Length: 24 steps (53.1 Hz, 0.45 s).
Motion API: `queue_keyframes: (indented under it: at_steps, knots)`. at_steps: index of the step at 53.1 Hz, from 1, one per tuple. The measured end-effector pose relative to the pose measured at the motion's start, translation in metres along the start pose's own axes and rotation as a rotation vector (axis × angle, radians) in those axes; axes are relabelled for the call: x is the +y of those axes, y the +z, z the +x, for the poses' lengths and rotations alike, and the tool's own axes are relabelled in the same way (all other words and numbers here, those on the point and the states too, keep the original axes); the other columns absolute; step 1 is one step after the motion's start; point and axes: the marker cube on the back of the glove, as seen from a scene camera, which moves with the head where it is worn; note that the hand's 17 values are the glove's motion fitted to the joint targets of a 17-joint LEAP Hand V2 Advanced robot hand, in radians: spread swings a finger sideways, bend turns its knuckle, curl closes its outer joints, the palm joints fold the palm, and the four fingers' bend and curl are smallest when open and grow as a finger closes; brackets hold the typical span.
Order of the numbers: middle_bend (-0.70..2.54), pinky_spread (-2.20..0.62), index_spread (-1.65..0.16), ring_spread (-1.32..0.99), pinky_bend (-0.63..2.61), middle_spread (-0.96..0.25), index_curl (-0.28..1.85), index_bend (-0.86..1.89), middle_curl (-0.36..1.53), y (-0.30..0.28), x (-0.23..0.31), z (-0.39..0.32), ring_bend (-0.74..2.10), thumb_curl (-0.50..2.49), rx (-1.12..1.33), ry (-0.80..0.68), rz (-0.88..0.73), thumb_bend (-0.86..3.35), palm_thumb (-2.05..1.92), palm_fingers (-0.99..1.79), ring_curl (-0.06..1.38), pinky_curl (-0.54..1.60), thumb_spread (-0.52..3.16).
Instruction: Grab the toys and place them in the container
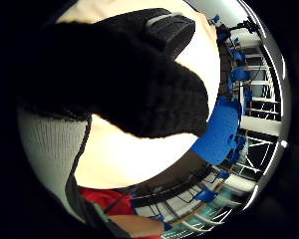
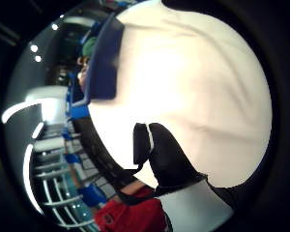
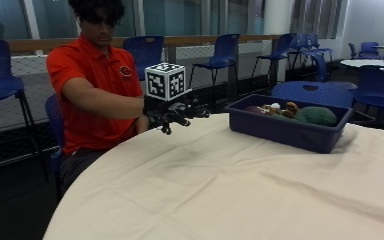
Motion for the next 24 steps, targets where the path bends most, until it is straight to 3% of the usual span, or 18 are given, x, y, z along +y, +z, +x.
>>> queue_keyframes:
  at_steps: [24]
  knots:
    - [0.07,0.13,-0.39,0.09,1.20,-0.04,0.38,0.19,0.11,0.0069,0.0051,0.0009,0.14,0.30,-0.139,0.029,0.013,-0.01,0.00,-0.24,0.10,0.32,1.25]
